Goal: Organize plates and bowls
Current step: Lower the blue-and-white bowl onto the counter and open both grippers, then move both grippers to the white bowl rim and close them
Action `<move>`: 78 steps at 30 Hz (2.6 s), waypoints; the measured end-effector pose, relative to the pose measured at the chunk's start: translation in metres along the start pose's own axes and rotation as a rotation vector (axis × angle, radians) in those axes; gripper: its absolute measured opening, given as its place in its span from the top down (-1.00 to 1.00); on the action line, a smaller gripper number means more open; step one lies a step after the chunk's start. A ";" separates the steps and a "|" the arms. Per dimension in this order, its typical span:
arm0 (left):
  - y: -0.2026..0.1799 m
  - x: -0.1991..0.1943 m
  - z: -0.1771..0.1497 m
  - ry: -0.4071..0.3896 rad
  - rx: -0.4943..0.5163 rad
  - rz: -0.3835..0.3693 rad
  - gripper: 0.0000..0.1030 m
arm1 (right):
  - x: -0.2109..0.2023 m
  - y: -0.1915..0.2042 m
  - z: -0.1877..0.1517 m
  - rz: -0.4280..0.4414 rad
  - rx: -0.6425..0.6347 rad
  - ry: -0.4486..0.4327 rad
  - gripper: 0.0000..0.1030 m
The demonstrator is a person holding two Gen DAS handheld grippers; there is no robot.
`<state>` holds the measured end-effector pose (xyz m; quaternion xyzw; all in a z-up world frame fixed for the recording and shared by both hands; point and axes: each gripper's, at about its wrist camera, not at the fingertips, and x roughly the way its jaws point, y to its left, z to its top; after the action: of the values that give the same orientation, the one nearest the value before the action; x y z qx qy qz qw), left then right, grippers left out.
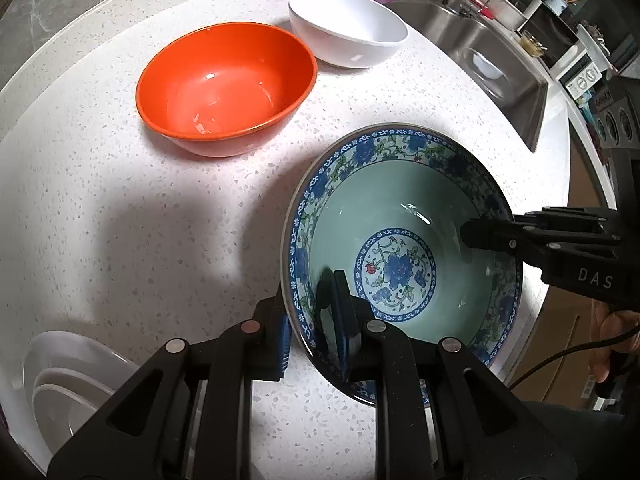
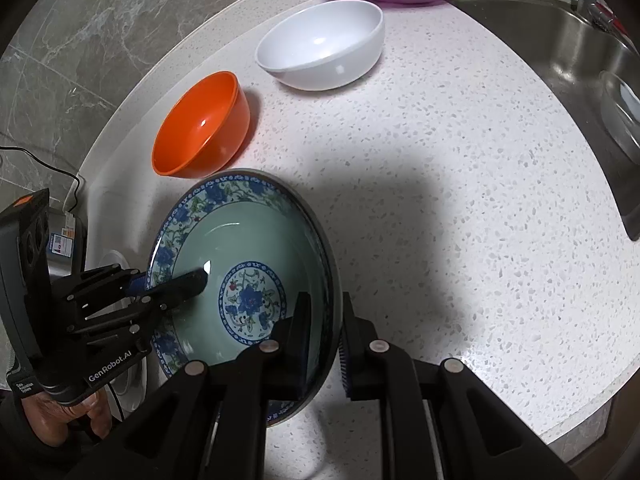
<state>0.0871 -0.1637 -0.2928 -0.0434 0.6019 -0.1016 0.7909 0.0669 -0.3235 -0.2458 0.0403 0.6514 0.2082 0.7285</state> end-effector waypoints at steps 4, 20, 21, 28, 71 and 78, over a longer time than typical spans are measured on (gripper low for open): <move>0.004 -0.001 0.001 -0.004 -0.021 -0.008 0.48 | 0.002 0.001 -0.002 0.012 0.005 -0.004 0.47; 0.042 -0.063 -0.007 -0.123 -0.162 -0.083 -0.96 | -0.042 -0.007 -0.020 0.014 0.041 -0.163 -0.70; 0.047 -0.063 -0.010 -0.109 -0.178 -0.098 -0.96 | -0.043 -0.009 -0.021 0.013 0.046 -0.166 -0.70; 0.065 -0.079 -0.013 -0.126 -0.203 -0.130 -0.97 | -0.056 -0.022 -0.022 0.018 0.097 -0.198 -0.70; 0.033 0.059 0.221 0.045 0.154 -0.041 0.18 | 0.020 -0.070 0.173 0.041 0.152 -0.093 -0.07; 0.022 0.070 0.222 0.071 0.153 -0.084 0.64 | 0.026 -0.070 0.171 0.017 0.160 -0.077 0.38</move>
<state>0.3206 -0.1690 -0.3024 -0.0045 0.6178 -0.1819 0.7650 0.2514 -0.3416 -0.2677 0.1119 0.6371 0.1602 0.7456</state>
